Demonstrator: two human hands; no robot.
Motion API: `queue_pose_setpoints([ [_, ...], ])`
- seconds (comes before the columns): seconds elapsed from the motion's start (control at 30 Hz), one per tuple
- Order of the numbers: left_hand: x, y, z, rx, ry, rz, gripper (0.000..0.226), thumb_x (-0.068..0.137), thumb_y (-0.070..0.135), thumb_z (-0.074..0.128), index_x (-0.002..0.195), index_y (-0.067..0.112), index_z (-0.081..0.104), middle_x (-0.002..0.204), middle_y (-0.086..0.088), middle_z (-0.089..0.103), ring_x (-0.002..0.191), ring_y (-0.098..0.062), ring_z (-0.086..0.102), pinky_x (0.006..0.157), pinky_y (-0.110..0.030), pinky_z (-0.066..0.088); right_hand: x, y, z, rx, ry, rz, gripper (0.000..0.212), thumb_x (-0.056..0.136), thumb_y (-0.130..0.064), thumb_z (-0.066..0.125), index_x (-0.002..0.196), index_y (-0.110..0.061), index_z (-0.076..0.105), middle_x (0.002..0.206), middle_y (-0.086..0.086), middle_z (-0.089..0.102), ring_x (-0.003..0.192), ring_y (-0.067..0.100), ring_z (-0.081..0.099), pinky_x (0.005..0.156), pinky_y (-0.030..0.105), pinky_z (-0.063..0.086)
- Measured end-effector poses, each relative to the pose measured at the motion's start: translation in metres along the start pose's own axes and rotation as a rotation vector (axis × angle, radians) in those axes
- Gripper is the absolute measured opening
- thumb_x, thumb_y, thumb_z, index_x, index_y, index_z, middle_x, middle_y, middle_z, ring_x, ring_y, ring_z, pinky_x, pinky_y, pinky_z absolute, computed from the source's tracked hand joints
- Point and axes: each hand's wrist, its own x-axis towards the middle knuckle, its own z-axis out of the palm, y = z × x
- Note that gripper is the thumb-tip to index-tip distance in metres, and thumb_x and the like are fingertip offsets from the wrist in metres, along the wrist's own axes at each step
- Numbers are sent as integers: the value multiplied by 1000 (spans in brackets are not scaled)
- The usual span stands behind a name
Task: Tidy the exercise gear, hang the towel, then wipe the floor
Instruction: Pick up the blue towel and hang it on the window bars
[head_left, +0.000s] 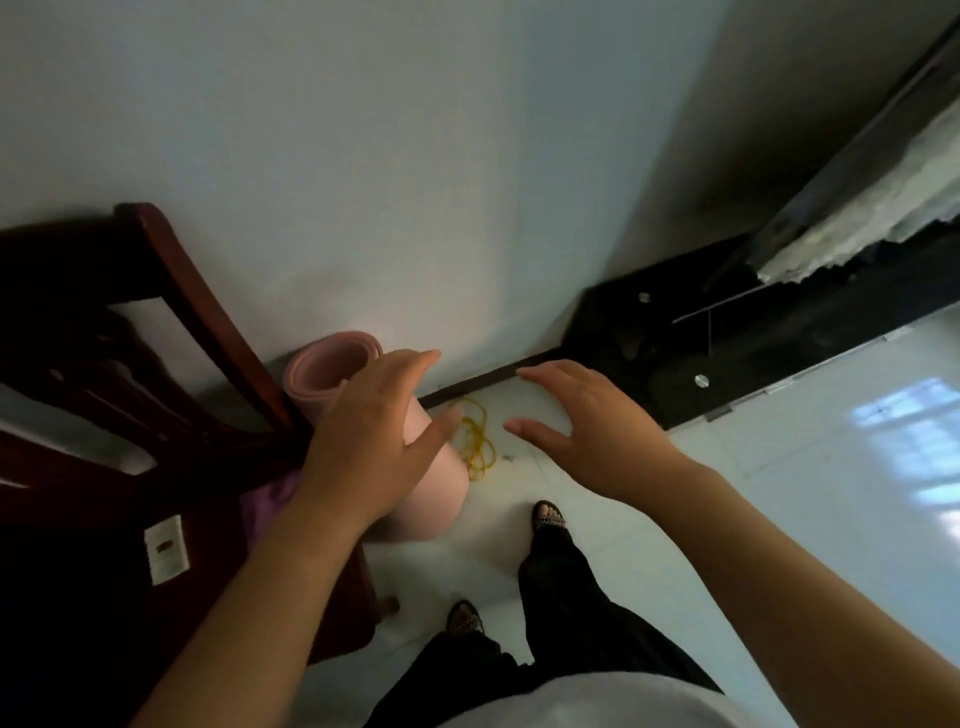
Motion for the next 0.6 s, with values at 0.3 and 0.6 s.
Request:
queue_pose_setpoints([
  [0.3, 4, 60, 15, 29, -131, 289, 58, 81, 52, 50, 129, 19, 51, 129, -1, 54, 117, -12, 43, 96, -30, 35, -90, 11, -24, 46, 241, 230, 58, 85, -59, 46, 138, -36, 38, 140, -14, 41, 125, 9, 40, 98, 25, 36],
  [0.6, 38, 122, 69, 56, -373, 420, 53, 88, 45, 53, 135, 23, 43, 138, 1, 45, 127, -17, 40, 104, -36, 36, -137, 57, -38, 121, 336, 494, 66, 79, -64, 38, 137, -34, 38, 141, -12, 41, 117, 12, 47, 91, 24, 40],
])
